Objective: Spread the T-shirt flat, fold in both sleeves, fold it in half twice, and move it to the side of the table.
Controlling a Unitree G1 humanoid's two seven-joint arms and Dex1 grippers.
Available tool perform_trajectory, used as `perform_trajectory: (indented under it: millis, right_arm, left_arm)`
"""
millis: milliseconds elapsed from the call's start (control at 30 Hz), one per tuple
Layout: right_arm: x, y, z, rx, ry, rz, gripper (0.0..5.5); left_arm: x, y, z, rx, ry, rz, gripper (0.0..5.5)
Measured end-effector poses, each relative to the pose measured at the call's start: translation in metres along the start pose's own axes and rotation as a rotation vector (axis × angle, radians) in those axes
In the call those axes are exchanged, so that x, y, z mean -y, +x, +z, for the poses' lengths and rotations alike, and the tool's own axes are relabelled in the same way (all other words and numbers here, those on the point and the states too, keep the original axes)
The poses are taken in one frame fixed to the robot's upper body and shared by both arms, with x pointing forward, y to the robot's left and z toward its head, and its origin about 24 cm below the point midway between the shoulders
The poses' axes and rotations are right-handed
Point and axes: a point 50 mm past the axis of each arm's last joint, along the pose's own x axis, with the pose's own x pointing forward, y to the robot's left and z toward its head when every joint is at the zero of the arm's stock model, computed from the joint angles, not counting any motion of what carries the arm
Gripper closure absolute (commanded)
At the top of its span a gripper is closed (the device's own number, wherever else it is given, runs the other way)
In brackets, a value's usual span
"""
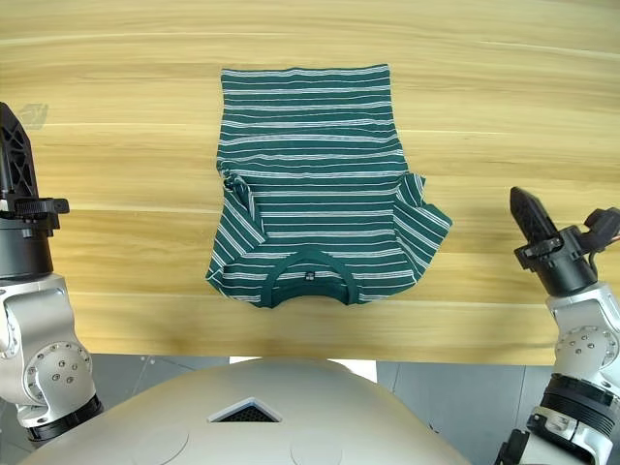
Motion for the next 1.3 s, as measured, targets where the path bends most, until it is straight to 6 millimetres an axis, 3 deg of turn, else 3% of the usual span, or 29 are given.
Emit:
perform_trajectory:
  millis: [200,467,667,1000,1300]
  right_arm:
    - [-0.009,0.008,-0.017,-0.185,-0.034,0.122,3.91]
    - [-0.006,0.018,-0.034,-0.359,-0.199,0.085,2.49]
    - [-0.002,0.021,-0.035,-0.375,-0.257,0.07,1.67]
    - [0.009,0.03,-0.037,-0.362,-0.26,-0.01,1.67]
    - [0.01,0.032,-0.044,-0.374,-0.208,-0.029,3.27]
  left_arm:
    - [0.001,-0.003,-0.005,-0.025,0.026,0.021,3.77]
    - [0.001,-0.006,-0.01,-0.048,0.018,0.025,3.77]
    - [0.003,-0.006,-0.013,-0.06,0.01,0.015,3.77]
    - [0.008,-0.007,-0.026,-0.108,0.01,-0.008,3.77]
    - [0.007,-0.009,-0.03,-0.124,0.02,-0.012,3.77]
